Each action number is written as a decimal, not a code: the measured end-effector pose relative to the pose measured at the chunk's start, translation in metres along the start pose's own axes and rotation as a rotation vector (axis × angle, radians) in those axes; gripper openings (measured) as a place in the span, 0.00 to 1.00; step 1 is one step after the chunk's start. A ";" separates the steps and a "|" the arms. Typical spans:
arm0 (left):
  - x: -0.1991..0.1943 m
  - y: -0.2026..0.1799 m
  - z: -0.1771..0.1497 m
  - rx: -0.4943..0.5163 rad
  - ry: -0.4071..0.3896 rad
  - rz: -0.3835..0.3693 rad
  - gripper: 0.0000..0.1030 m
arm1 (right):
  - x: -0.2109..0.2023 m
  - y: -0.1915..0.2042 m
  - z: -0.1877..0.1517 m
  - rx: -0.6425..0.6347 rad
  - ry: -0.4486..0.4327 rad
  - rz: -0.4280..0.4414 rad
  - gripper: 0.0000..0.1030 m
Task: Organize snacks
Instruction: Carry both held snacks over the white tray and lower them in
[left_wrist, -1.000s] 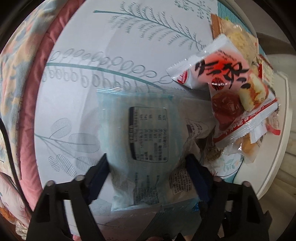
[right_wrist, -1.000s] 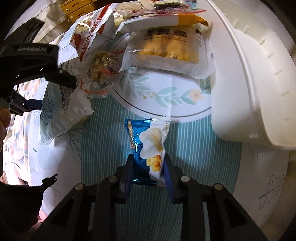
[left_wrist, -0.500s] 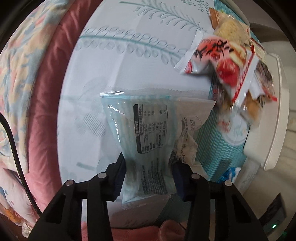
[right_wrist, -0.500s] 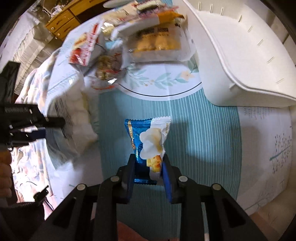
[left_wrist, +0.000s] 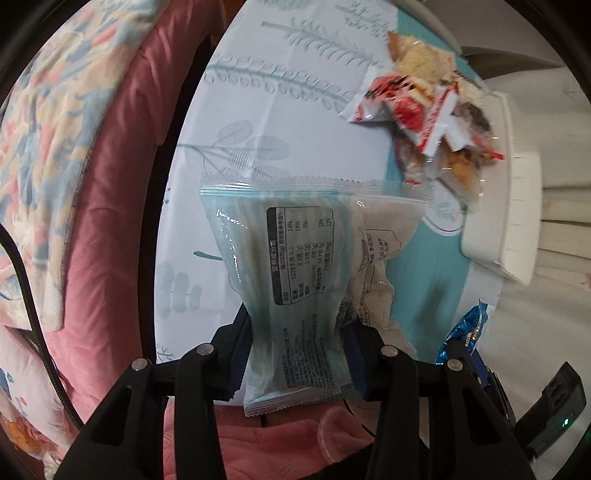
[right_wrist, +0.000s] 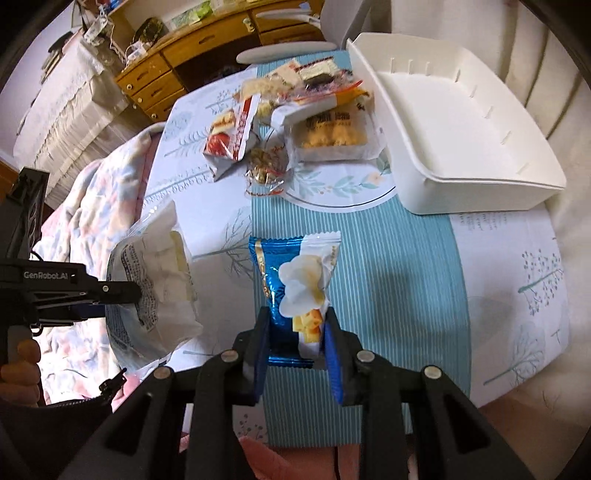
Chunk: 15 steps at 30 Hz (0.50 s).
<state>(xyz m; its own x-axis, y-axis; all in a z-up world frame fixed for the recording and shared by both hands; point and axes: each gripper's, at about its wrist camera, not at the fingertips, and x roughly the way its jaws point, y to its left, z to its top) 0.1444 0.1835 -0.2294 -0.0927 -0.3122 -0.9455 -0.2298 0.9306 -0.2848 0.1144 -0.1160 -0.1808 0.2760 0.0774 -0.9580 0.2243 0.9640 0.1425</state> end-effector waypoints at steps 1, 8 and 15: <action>-0.009 -0.006 -0.002 0.014 -0.015 0.003 0.42 | -0.007 -0.001 0.001 0.016 -0.010 0.011 0.26; -0.053 -0.049 -0.004 0.077 -0.075 -0.015 0.42 | -0.044 -0.016 0.014 0.061 -0.091 0.029 0.26; -0.069 -0.094 -0.009 0.088 -0.096 -0.027 0.43 | -0.075 -0.049 0.034 0.050 -0.148 0.051 0.26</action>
<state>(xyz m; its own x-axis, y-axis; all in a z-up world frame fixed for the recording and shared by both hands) 0.1636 0.1154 -0.1360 0.0067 -0.3214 -0.9469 -0.1447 0.9366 -0.3190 0.1151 -0.1773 -0.1074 0.4223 0.0837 -0.9026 0.2515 0.9458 0.2054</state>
